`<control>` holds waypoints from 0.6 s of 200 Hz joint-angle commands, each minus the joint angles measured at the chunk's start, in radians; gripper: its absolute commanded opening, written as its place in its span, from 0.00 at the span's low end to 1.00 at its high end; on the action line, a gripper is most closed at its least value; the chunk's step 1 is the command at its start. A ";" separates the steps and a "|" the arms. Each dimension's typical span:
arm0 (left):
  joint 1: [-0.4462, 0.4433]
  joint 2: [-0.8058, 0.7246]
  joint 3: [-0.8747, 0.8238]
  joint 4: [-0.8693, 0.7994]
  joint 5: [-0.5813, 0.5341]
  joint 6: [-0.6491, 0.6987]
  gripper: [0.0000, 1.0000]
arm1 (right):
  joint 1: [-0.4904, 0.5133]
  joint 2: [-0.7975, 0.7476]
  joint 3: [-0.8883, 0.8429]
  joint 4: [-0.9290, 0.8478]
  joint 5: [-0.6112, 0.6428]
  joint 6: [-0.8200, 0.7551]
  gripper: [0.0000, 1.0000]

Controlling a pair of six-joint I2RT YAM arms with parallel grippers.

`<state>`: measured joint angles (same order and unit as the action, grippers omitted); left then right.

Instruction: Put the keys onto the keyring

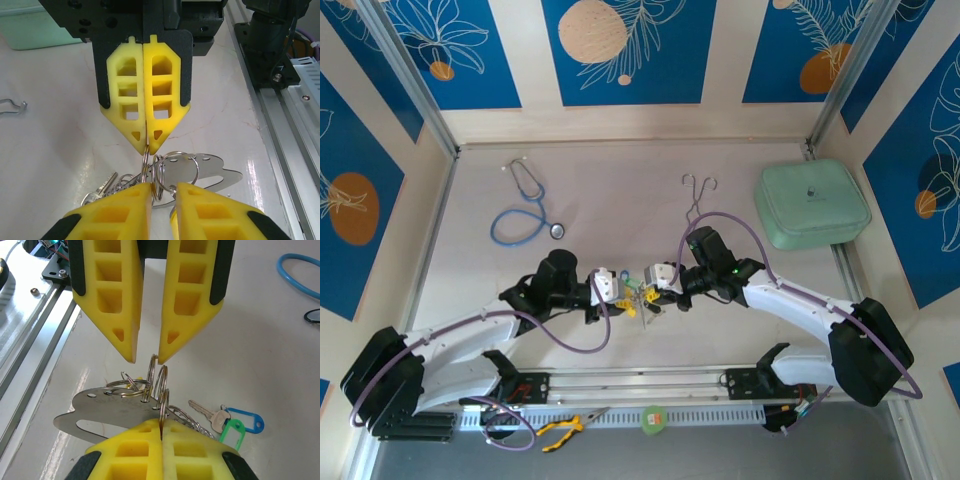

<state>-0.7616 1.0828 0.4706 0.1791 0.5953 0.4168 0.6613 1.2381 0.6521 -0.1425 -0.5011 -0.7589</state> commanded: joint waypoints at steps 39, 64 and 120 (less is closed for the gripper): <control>-0.009 0.021 0.038 0.029 0.021 -0.015 0.16 | 0.011 -0.002 0.011 -0.011 -0.019 -0.015 0.00; -0.009 0.029 0.039 0.040 0.003 -0.016 0.15 | 0.012 -0.002 0.011 -0.012 -0.021 -0.013 0.00; -0.009 0.034 0.040 0.051 -0.004 -0.018 0.09 | 0.014 -0.003 0.011 -0.014 -0.022 -0.013 0.00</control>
<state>-0.7616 1.1042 0.4854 0.2028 0.5907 0.3988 0.6685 1.2381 0.6521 -0.1425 -0.5011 -0.7586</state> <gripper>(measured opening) 0.107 0.050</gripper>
